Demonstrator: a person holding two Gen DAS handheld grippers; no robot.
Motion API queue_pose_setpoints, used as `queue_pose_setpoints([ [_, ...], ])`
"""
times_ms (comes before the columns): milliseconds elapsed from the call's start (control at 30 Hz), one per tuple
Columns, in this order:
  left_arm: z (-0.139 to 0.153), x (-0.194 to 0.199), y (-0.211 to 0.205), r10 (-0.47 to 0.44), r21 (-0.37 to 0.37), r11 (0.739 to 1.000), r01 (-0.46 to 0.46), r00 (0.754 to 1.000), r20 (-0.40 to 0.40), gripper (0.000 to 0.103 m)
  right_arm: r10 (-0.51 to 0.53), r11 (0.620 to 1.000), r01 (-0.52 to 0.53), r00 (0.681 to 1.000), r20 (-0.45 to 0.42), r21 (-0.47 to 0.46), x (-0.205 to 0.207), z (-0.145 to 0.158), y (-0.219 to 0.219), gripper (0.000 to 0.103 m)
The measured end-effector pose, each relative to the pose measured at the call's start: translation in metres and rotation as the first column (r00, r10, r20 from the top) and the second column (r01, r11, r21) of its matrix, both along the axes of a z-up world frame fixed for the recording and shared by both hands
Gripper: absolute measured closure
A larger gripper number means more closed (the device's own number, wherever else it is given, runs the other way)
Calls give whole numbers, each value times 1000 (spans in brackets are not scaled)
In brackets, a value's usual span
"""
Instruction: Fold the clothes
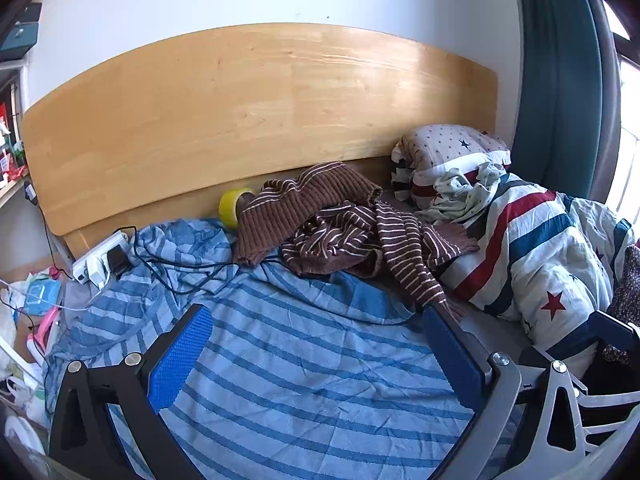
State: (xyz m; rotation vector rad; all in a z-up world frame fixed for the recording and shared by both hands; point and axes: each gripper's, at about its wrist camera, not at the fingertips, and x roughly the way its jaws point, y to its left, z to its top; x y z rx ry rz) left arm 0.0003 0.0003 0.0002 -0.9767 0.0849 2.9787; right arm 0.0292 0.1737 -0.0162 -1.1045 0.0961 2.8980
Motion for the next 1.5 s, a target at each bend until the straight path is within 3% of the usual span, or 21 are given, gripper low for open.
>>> queue_pose_setpoints([
  [133, -2, 1, 12, -3, -36, 999, 3, 1000, 2, 0, -9, 1000, 9, 1000, 10, 10, -1, -3, -2, 0],
  [200, -8, 9, 11, 2, -9, 1000, -2, 1000, -30, 0, -13, 1000, 13, 1000, 14, 15, -1, -4, -3, 0],
  [367, -11, -1, -4, 0, 44, 999, -2, 1000, 30, 0, -11, 1000, 10, 1000, 14, 21, 0, -6, -6, 0],
  [733, -15, -2, -7, -28, 120, 993, 19, 997, 74, 0, 3, 1000, -3, 1000, 1, 19, 3, -8, -5, 0],
  [1233, -14, 0, 6, -83, 58, 995, 79, 994, 72, 0, -5, 1000, 5, 1000, 13, 1, 1, -13, -2, 0],
  [1400, -12, -2, 6, -31, 1, 1000, 31, 997, 68, 0, -7, 1000, 7, 1000, 1, 7, 4, -10, -2, 0],
  [1500, -18, -8, 0, -30, 46, 999, 25, 992, 121, 0, -10, 1000, 10, 1000, -3, -2, 5, -9, -1, 0],
])
